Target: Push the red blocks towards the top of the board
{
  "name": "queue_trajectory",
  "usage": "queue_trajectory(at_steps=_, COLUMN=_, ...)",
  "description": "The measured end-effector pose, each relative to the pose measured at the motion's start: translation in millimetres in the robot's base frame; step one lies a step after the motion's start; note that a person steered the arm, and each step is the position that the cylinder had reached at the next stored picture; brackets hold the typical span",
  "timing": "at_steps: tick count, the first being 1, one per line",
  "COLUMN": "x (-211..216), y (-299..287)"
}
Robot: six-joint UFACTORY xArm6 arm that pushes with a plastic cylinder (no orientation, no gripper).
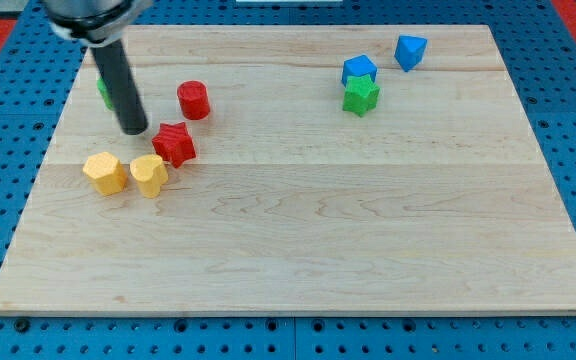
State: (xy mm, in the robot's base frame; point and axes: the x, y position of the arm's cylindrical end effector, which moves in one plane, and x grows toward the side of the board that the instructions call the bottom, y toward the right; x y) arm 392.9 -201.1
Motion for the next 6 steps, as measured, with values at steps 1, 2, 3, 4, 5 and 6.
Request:
queue_trajectory(at_steps=1, x=30.2, y=-12.7)
queue_trajectory(at_steps=2, x=47.7, y=27.0)
queue_trajectory(at_steps=3, x=34.8, y=78.7)
queue_trajectory(at_steps=4, x=5.0, y=110.2)
queue_trajectory(at_steps=5, x=-56.4, y=111.3)
queue_trajectory(at_steps=6, x=-23.5, y=131.6)
